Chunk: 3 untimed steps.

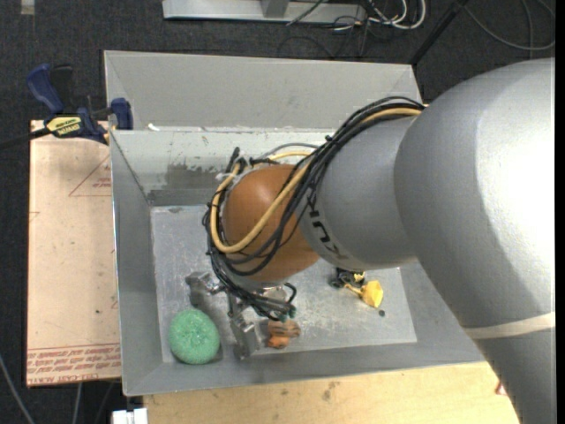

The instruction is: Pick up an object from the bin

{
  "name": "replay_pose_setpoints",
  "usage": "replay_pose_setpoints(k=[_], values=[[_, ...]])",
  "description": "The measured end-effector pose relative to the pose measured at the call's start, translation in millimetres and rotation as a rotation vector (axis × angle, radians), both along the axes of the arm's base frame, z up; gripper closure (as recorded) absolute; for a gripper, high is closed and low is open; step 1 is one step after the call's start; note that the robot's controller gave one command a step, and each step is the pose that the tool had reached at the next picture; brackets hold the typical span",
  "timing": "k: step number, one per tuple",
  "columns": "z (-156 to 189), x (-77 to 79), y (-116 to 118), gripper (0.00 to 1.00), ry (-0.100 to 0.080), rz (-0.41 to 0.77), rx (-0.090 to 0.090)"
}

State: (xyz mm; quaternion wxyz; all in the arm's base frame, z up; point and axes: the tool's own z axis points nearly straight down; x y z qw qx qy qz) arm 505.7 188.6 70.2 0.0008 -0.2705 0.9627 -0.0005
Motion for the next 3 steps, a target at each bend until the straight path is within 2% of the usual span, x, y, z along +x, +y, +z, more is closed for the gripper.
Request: replay_pose_setpoints(k=[1, 2, 3], values=[[1, -3.4, 26, 0.00, -0.001, 0.239, 0.003], [0, -17.1, 48, 1.00, 0.001, 0.288, 0.002], [0, -17.0, 47, 1.00, 0.001, 0.287, 0.002]])
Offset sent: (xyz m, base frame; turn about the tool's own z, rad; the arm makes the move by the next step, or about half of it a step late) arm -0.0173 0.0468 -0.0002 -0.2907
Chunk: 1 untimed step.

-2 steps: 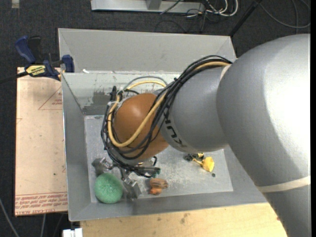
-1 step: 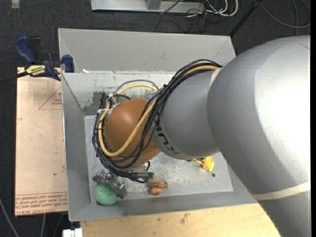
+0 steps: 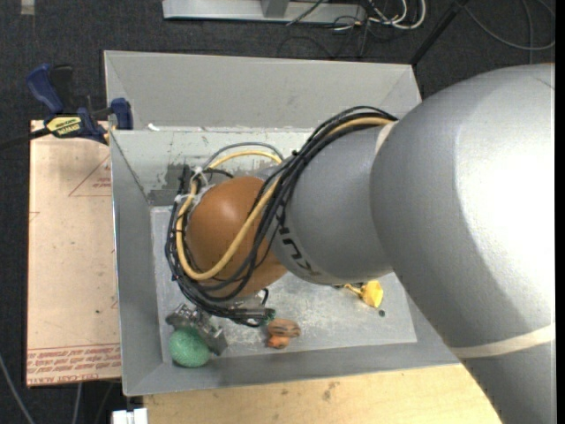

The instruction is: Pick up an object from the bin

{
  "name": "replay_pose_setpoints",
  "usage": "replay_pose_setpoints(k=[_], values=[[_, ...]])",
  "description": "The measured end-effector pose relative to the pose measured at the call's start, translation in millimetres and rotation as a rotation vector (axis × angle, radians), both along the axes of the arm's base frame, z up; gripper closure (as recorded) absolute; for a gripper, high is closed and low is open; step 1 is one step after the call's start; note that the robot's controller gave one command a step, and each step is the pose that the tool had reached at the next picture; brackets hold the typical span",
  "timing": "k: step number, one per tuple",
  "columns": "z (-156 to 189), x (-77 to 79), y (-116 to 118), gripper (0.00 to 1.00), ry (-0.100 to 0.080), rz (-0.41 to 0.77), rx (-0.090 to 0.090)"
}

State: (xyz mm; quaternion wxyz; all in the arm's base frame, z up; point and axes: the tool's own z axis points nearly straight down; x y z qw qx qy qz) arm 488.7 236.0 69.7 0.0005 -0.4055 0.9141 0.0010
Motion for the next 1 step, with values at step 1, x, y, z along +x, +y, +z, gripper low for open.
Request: replay_pose_setpoints(k=[1], values=[[54.3, 1.6, -9.4, 1.00, 0.005, 0.002, -0.002]])
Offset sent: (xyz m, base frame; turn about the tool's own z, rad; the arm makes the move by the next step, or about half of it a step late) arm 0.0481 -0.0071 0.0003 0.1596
